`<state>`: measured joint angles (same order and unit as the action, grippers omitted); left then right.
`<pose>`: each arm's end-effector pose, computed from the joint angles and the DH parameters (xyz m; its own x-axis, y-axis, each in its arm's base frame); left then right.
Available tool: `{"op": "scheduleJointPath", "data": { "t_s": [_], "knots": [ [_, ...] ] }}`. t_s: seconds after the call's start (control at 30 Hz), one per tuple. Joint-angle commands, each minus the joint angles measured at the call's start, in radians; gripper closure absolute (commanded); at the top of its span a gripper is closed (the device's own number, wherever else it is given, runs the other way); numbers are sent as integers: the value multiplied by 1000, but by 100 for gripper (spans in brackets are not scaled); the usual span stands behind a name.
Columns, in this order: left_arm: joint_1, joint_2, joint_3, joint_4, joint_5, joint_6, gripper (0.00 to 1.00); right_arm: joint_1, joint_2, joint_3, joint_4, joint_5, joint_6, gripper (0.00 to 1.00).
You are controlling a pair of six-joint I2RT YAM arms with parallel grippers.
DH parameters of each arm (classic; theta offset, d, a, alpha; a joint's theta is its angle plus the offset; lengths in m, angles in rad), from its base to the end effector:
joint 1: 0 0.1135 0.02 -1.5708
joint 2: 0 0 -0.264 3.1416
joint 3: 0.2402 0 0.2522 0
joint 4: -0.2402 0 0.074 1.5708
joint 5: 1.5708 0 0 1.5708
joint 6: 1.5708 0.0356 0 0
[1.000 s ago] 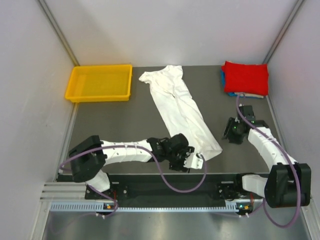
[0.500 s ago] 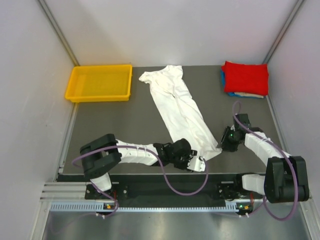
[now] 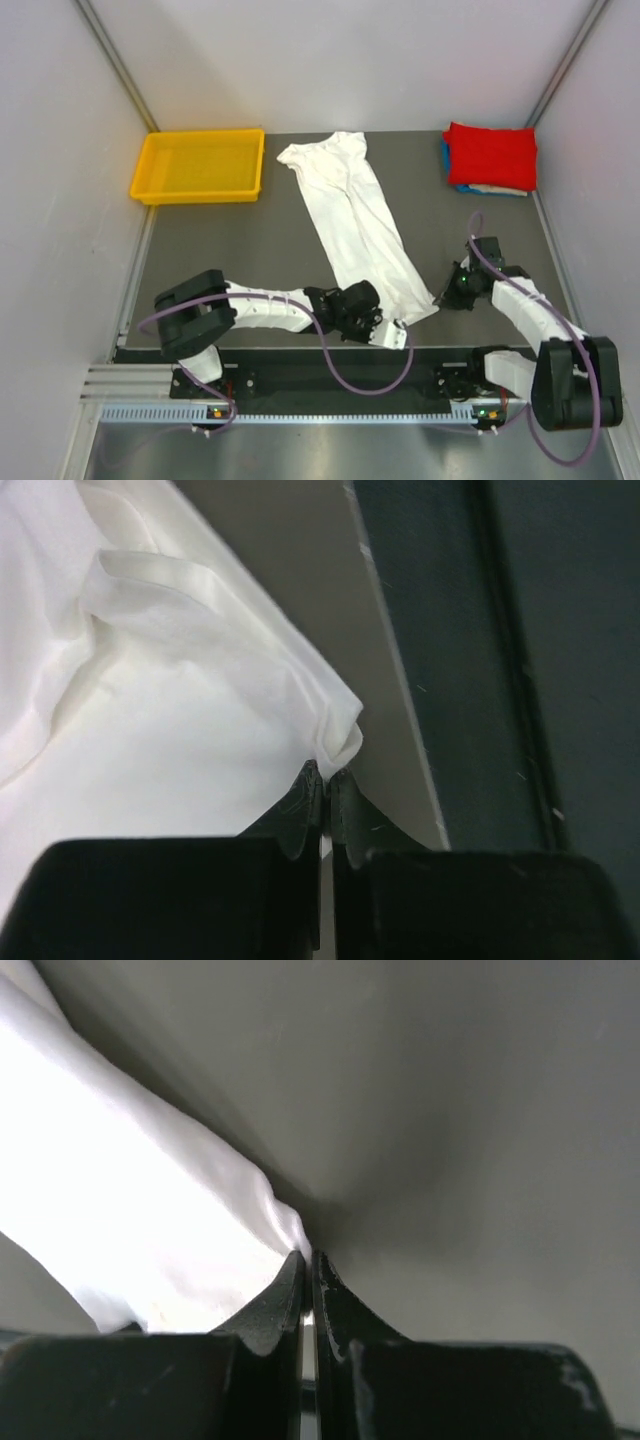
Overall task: Fold and stack the t-shirts
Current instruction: Fold the tshirt
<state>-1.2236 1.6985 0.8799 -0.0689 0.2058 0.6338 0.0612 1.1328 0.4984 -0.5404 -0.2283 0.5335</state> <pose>0.1066 -0.3161 0.1531 0.3585 0.7130 -0.6026 0.9334 -0.2612 0.2462 0.1820 0.0192 0.1555 -0.8675 0.4431 -0.2259 0.3420 0.8612 0.3760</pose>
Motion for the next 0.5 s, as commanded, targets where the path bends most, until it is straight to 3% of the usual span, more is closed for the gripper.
{"op": "scheduleJointPath", "data": {
  "t_s": [0.0,0.13,0.2,0.3,0.47],
  "knots": [
    [-4,-108,-39,-279,156,0,100,66,-123,-1,-148,-31,11,100],
    [56,-206,-44,-359,231,-5,100,118,-200,40,-256,-54,16,100],
    [148,-247,-36,-388,273,-20,100,135,-200,93,-277,-68,14,100],
    [312,-266,-15,-387,348,-54,100,152,-136,199,-242,-78,-3,100],
    [537,-191,83,-387,397,-85,100,157,152,456,-91,-98,-55,100]
  ]
}}
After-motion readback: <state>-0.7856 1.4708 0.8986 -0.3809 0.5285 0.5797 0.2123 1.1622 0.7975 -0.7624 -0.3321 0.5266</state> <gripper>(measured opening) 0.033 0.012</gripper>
